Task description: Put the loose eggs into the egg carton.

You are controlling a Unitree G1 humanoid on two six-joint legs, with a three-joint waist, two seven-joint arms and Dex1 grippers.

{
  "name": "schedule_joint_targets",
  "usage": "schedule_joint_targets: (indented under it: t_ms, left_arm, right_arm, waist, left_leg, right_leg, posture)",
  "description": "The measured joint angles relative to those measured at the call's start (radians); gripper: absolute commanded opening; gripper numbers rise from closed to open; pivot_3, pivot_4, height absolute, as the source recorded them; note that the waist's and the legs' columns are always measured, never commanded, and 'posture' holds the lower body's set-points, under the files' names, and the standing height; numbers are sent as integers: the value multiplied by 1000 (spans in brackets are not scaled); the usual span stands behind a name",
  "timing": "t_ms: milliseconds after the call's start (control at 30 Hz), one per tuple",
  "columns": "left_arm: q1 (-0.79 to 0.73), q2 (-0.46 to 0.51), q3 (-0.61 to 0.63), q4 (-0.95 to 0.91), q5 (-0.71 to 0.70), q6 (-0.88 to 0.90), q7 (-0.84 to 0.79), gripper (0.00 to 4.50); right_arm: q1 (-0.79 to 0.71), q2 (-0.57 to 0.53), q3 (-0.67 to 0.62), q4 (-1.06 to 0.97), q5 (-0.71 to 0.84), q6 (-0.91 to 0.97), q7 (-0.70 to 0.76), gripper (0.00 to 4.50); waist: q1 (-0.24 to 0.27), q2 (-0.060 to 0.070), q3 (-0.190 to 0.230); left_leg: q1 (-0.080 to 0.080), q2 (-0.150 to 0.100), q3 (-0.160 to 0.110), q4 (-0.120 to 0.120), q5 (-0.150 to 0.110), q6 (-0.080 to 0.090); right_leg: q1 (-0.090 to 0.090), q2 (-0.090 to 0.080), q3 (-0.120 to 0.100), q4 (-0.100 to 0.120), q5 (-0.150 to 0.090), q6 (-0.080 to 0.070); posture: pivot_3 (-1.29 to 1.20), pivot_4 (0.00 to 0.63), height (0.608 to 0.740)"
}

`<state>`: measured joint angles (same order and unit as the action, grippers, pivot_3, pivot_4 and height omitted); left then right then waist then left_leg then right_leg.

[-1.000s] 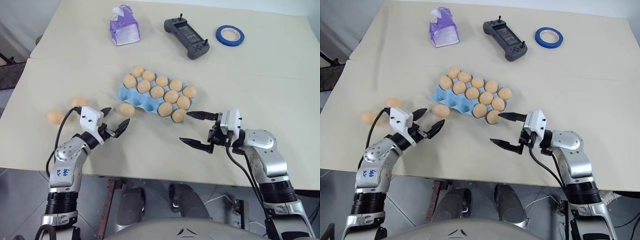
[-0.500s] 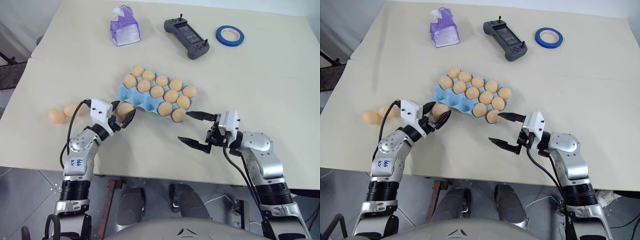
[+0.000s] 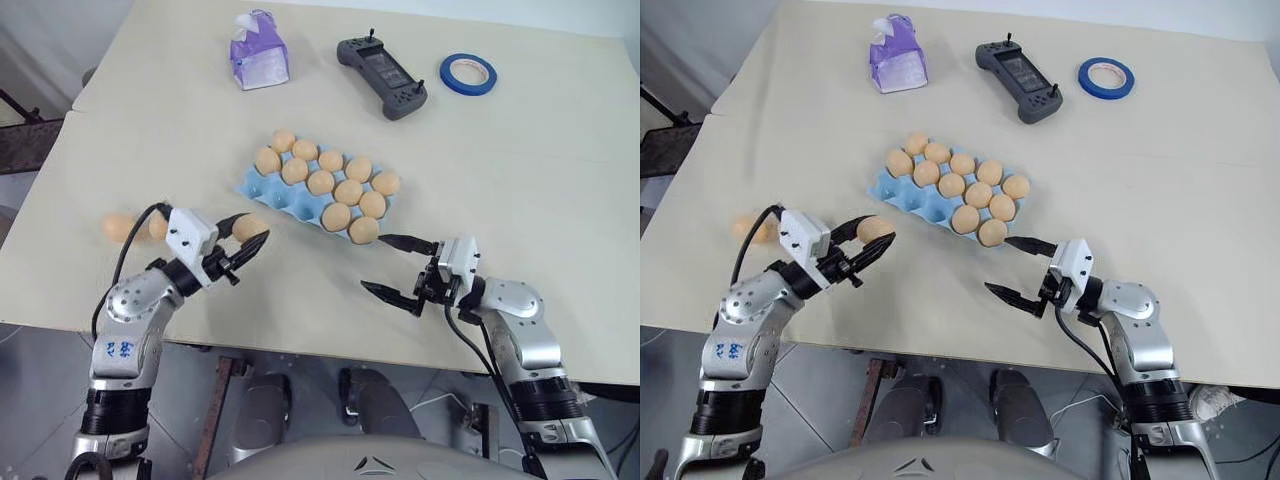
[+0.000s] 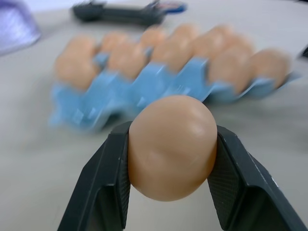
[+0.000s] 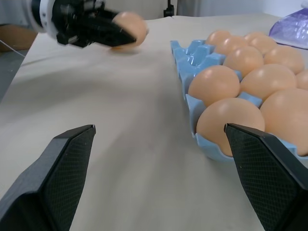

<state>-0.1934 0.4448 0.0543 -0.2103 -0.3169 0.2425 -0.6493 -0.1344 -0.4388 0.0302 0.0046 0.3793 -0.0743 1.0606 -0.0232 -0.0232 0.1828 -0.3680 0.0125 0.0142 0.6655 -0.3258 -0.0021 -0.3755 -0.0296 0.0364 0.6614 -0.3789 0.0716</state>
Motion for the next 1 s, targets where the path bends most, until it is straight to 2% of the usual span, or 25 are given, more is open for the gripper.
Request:
schedule_joint_targets:
  t_ms: [67, 267, 533, 567, 800, 900, 1000]
  left_arm:
    - [-61, -11, -28, 29, 3, 2, -8, 1874]
    - [-261, -64, -103, 302, 76, -16, -8, 1874]
    - [-286, -84, -112, 380, 81, -51, -73, 4380]
    - [-285, -85, -111, 377, 79, -52, -77, 4472]
    - [-200, -52, -90, 258, 75, -51, -78, 4472]
    - [-104, -10, -8, 151, 47, -51, -62, 4472]
    - [86, 61, 99, 8, 13, -99, -95, 4472]
  right_arm:
    - [1, -1, -1, 0, -5, -6, -12, 4500]
    - [10, -6, -14, -14, -5, -3, -57, 4500]
    - [11, -6, -14, -107, 4, 56, -105, 4500]
    - [11, -6, -13, -118, 4, 61, -111, 4500]
    - [11, -5, -11, -124, 7, 75, -112, 4500]
    - [4, -5, -7, -112, 8, 72, -92, 4500]
    - [-21, -6, 1, -70, 9, 50, -51, 4500]
  waist:
    - [-2, 0, 0]
    - [-6, 0, 0]
    - [-2, 0, 0]
    - [-2, 0, 0]
    - [-6, 0, 0]
    - [-8, 0, 0]
    - [-13, 1, 0]
  left_leg:
    - [0, 0, -1, 0, 0, -1]
    - [0, 0, -1, 0, 1, -2]
    - [-2, 1, -2, 0, 4, -7]
    - [-2, 1, -2, 0, 4, -7]
    - [-2, 1, -2, 0, 4, -7]
    - [-1, 1, -2, -1, 4, -6]
    - [-1, 1, -2, -2, 2, -3]
  right_leg:
    - [0, 0, -1, 0, 0, 0]
    - [-1, 2, -1, 2, 0, 0]
    - [-2, 1, -2, 1, 0, 0]
    - [-2, 1, -2, 1, 0, 0]
    - [-2, 2, -2, 1, 0, 0]
    - [-2, 2, -2, 1, 0, 0]
    - [-1, 1, -2, 0, 0, 0]
  posture:
    - [0, 150, 740]
    - [0, 150, 740]
    - [0, 150, 740]
    - [0, 150, 740]
    - [0, 150, 740]
    - [0, 150, 740]
    - [0, 150, 740]
